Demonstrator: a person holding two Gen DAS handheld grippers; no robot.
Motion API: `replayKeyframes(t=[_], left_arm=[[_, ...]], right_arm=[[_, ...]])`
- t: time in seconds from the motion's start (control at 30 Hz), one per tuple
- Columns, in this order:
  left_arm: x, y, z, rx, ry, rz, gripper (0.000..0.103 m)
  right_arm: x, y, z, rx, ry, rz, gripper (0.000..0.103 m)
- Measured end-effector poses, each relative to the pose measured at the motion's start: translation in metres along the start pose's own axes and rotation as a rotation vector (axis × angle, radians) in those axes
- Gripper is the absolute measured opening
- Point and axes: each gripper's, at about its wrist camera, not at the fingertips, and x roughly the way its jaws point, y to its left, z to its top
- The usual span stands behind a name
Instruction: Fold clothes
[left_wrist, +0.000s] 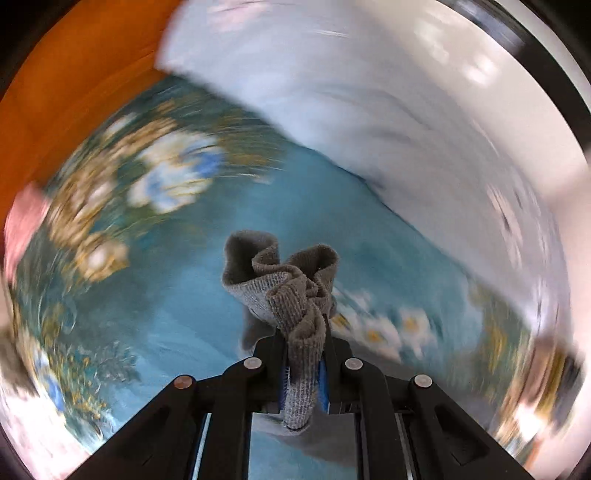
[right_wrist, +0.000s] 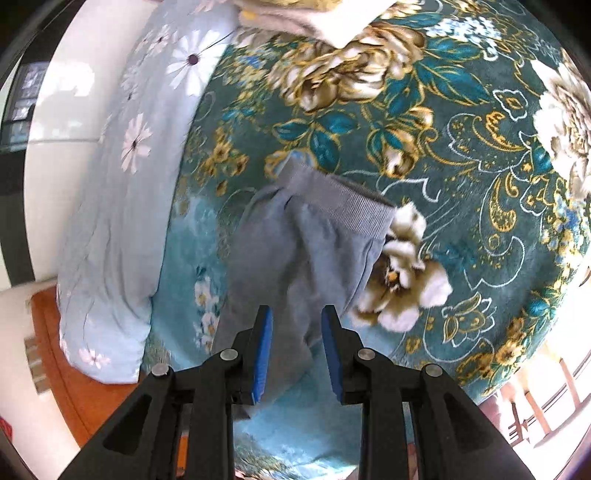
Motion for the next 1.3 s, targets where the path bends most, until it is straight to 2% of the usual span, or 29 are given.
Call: replayKeyframes(t=[0.07,0.17,0.3,0.47,0.53,0.6,0.63,0.67,0.73,0.83,0.9,1.03,1.17,1.3], left_arm=[[0.0,-0.053,-0.027,0.158,0.012,0.016,0.013],[0.007,-0.116,-0.065,0.341,0.028,0.052,0.013],[0.034,-0.167,-0.101,0.464,0.055,0.099,0.013],[0.052,-0.212,-0.135,0.567,0.098,0.087,0.015],[0.063,-0.224,-0.145,0.602,0.144,0.081,0.017],[0.071,-0.229,-0.149,0.589,0.204,0.067,0.024],[0.075,-0.231,-0.151,0.575,0.234,0.051,0.033],[0.077,-0.231,-0.152,0.552,0.261,0.024,0.047],[0.072,-0.23,-0.152,0.527,0.285,-0.019,0.06],[0.061,-0.224,-0.15,0.498,0.308,-0.069,0.061],[0.047,-0.207,-0.139,0.441,0.312,-0.095,0.061],[0.018,-0.154,-0.105,0.251,0.282,-0.078,0.062],[-0.014,-0.102,-0.079,0.04,0.255,-0.098,0.062],[-0.052,-0.069,-0.081,-0.138,0.236,-0.155,0.064]], right_arm=[[-0.007,0.001,-0.009,-0.033,0.0,-0.004,0.028],[-0.018,-0.01,-0.022,-0.054,-0.003,-0.023,0.028],[-0.041,-0.039,-0.035,-0.037,-0.028,-0.066,0.028],[-0.082,-0.08,-0.039,0.035,-0.099,-0.106,0.028],[-0.094,-0.091,-0.039,0.059,-0.12,-0.112,0.028],[-0.101,-0.096,-0.039,0.067,-0.131,-0.114,0.028],[-0.103,-0.098,-0.039,0.065,-0.134,-0.114,0.028],[-0.105,-0.098,-0.039,0.06,-0.135,-0.114,0.028],[-0.106,-0.096,-0.038,0.045,-0.133,-0.114,0.028],[-0.102,-0.092,-0.036,0.038,-0.125,-0.103,0.028],[-0.097,-0.089,-0.033,0.031,-0.112,-0.085,0.028],[-0.078,-0.081,-0.025,0.015,-0.08,-0.037,0.028],[-0.047,-0.078,-0.01,0.015,-0.029,0.013,0.03],[-0.016,-0.075,0.013,0.0,0.016,0.056,0.046]])
